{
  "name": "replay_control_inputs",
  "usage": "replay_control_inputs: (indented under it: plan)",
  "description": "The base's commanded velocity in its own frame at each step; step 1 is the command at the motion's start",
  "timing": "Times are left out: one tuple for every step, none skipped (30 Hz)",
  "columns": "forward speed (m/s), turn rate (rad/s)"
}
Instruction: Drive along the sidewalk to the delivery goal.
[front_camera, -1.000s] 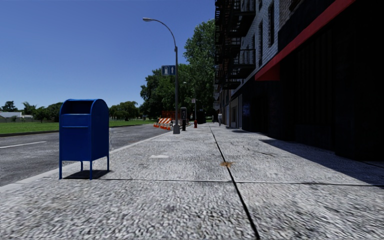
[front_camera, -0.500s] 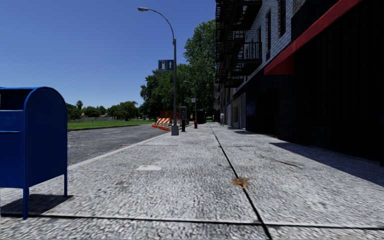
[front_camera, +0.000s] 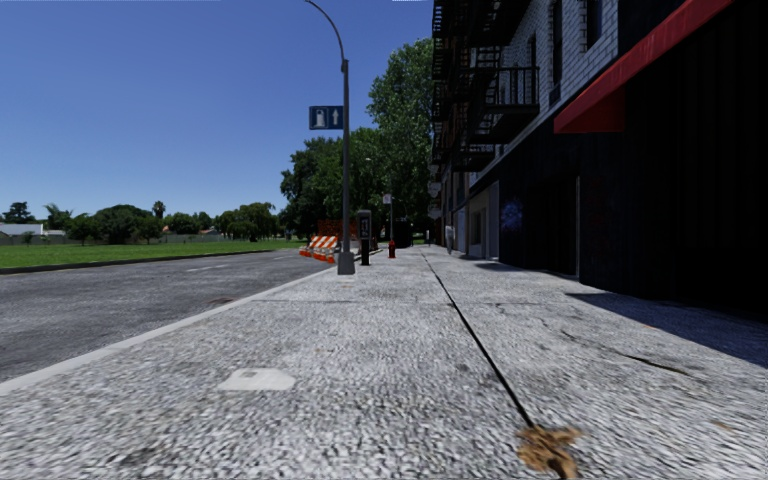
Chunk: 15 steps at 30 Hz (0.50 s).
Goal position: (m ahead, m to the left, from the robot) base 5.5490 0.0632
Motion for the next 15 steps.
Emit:
replay_control_inputs:
  plan:
    - [2.00, 0.00]
    - [2.00, 0.00]
    - [2.00, 0.00]
    - [2.00, 0.00]
    - [2.00, 0.00]
    - [2.00, 0.00]
    - [2.00, 0.00]
    - [2.00, 0.00]
    - [2.00, 0.00]
    - [2.00, 0.00]
    - [2.00, 0.00]
    - [2.00, 0.00]
    - [2.00, 0.00]
    - [2.00, 0.00]
    - [2.00, 0.00]
